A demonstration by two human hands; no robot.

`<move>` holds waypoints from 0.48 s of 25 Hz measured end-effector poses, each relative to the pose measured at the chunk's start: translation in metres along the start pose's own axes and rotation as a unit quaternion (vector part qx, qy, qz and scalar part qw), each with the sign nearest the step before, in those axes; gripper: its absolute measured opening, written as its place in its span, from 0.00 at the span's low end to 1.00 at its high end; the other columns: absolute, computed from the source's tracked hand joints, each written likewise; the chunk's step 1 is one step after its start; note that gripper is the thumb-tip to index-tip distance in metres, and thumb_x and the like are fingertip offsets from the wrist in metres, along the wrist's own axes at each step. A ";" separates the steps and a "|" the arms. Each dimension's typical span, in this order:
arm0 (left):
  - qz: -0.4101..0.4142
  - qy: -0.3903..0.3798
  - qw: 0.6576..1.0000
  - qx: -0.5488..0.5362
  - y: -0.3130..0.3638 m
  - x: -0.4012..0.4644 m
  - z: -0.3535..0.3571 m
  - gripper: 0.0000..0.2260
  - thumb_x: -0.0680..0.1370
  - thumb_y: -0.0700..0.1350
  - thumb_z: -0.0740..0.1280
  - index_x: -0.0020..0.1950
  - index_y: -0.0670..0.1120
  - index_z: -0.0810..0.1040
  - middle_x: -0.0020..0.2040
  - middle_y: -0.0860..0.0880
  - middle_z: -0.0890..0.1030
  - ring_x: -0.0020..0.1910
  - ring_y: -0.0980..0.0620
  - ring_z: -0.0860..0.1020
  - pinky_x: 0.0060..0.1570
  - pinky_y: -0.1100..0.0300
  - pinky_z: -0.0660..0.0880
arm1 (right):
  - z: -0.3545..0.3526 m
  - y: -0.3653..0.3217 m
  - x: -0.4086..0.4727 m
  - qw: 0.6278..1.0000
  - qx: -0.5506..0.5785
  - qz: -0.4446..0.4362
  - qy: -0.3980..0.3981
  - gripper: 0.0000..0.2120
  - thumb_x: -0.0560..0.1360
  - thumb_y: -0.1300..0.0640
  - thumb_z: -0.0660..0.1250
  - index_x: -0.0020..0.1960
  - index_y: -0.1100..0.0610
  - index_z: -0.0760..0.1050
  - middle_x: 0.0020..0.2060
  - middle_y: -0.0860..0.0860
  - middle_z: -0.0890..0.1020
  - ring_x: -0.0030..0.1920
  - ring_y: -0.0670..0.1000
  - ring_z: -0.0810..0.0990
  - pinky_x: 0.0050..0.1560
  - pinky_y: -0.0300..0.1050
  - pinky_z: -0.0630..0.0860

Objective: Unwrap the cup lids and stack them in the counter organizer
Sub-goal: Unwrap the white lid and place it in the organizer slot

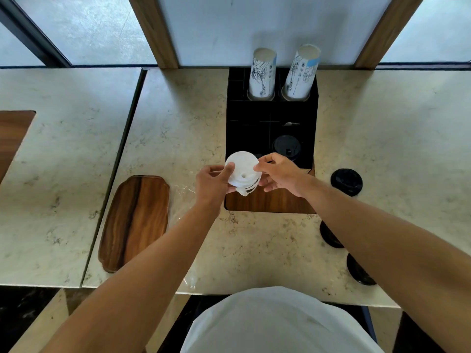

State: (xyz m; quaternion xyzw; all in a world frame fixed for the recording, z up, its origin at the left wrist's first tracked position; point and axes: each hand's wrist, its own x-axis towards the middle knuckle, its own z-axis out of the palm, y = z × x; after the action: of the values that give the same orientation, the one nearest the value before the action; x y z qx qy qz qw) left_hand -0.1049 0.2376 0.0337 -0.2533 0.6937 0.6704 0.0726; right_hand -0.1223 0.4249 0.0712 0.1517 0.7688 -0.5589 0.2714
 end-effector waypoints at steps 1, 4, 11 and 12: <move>0.002 0.004 1.000 0.001 0.003 0.006 0.003 0.14 0.75 0.51 0.77 0.52 0.44 0.80 0.46 0.49 0.84 0.38 0.60 0.85 0.34 0.58 0.82 | -0.001 -0.003 0.004 1.000 -0.003 -0.001 0.009 0.20 0.79 0.54 0.70 0.68 0.58 0.71 0.57 0.59 0.82 0.51 0.59 0.85 0.57 0.57 0.83; 0.010 0.018 1.000 0.023 0.012 0.025 0.013 0.14 0.75 0.51 0.77 0.51 0.44 0.79 0.47 0.48 0.83 0.39 0.55 0.85 0.33 0.59 0.82 | -0.002 -0.009 0.019 0.999 -0.011 -0.008 0.043 0.19 0.79 0.54 0.70 0.67 0.57 0.72 0.58 0.57 0.82 0.50 0.56 0.85 0.55 0.55 0.84; 0.018 0.046 0.989 0.139 0.025 0.065 0.033 0.05 0.76 0.51 0.73 0.48 0.51 0.80 0.40 0.57 0.82 0.36 0.60 0.82 0.47 0.51 0.84 | -0.002 -0.027 0.058 0.984 -0.112 -0.040 0.134 0.17 0.78 0.52 0.68 0.65 0.56 0.75 0.55 0.55 0.84 0.51 0.56 0.85 0.52 0.55 0.84; 0.017 0.043 0.989 0.141 0.027 0.066 0.036 0.02 0.76 0.49 0.72 0.45 0.52 0.80 0.37 0.58 0.81 0.33 0.61 0.81 0.47 0.50 0.84 | -0.003 -0.027 0.062 0.983 -0.115 -0.041 0.138 0.18 0.78 0.52 0.69 0.66 0.57 0.74 0.55 0.56 0.84 0.50 0.57 0.85 0.51 0.56 0.85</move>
State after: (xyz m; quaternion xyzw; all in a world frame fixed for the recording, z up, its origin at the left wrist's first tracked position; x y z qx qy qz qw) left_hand -0.1828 0.2548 0.0252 -0.2573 0.7882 0.5552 0.0658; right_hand -0.1871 0.4143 0.0566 0.1635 0.8636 -0.4510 0.1551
